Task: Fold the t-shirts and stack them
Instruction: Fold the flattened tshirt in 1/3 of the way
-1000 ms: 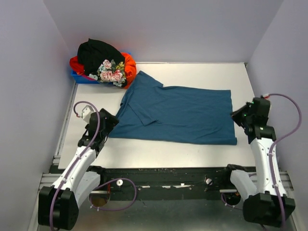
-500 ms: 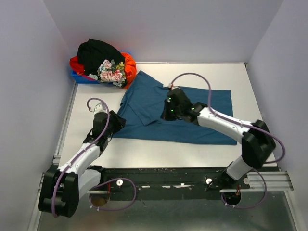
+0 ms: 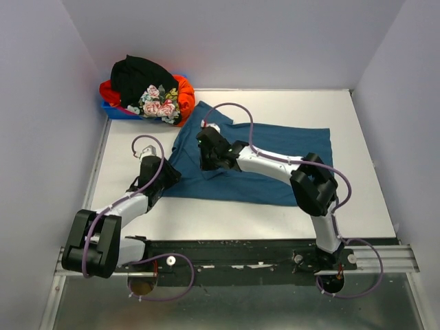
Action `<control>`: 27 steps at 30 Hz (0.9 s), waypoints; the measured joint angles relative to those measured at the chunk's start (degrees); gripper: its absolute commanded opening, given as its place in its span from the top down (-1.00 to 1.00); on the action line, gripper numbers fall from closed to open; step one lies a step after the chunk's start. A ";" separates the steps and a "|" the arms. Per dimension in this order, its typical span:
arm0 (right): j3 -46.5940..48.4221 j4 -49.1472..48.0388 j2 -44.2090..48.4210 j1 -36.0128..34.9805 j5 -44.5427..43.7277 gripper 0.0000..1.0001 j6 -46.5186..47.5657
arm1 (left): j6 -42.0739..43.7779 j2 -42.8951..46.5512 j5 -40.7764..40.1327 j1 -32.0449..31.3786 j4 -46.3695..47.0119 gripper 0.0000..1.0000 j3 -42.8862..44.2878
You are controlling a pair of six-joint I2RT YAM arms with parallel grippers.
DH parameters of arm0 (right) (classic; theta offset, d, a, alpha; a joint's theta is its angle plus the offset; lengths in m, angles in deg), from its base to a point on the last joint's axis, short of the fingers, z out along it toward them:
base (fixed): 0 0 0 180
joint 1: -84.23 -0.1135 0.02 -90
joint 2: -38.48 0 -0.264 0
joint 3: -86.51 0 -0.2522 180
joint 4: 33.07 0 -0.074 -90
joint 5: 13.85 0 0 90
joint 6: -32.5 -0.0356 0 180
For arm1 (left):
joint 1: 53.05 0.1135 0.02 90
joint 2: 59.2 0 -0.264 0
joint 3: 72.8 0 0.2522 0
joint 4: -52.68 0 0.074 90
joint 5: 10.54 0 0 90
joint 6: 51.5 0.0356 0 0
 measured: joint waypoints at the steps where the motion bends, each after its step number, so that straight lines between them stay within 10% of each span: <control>1: 0.81 0.55 -1.01 -0.11 -0.39 0.99 0.07 | -0.20 -0.81 -0.42 0.00 -0.46 -0.10 0.50; 27: 10.56 15.43 -10.97 6.16 -14.05 0.99 1.51 | -2.54 -5.33 -5.07 -0.17 -2.51 -0.10 3.54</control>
